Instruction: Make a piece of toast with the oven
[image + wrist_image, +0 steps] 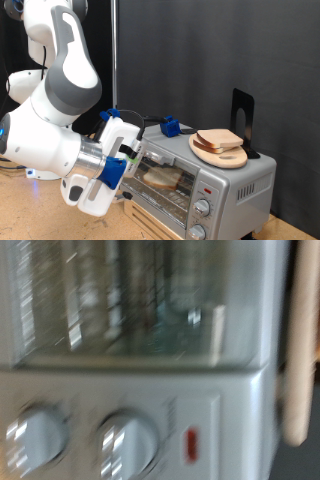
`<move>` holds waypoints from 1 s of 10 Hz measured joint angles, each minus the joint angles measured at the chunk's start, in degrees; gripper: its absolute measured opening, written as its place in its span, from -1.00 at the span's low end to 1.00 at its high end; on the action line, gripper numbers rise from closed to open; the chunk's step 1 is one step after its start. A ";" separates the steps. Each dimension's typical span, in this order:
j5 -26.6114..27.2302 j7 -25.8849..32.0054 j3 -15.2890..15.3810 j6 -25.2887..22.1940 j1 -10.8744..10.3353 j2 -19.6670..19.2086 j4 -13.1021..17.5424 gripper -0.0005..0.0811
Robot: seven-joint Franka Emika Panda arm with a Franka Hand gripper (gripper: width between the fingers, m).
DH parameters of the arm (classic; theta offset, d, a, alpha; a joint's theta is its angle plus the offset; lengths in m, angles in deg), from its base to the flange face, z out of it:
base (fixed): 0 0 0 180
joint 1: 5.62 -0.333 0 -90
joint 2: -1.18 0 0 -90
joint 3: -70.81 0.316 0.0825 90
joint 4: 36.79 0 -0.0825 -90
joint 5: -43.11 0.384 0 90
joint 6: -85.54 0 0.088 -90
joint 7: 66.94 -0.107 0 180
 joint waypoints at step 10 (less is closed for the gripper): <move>8.82 4.18 1.50 4.81 0.64 -16.24 13.87 0.99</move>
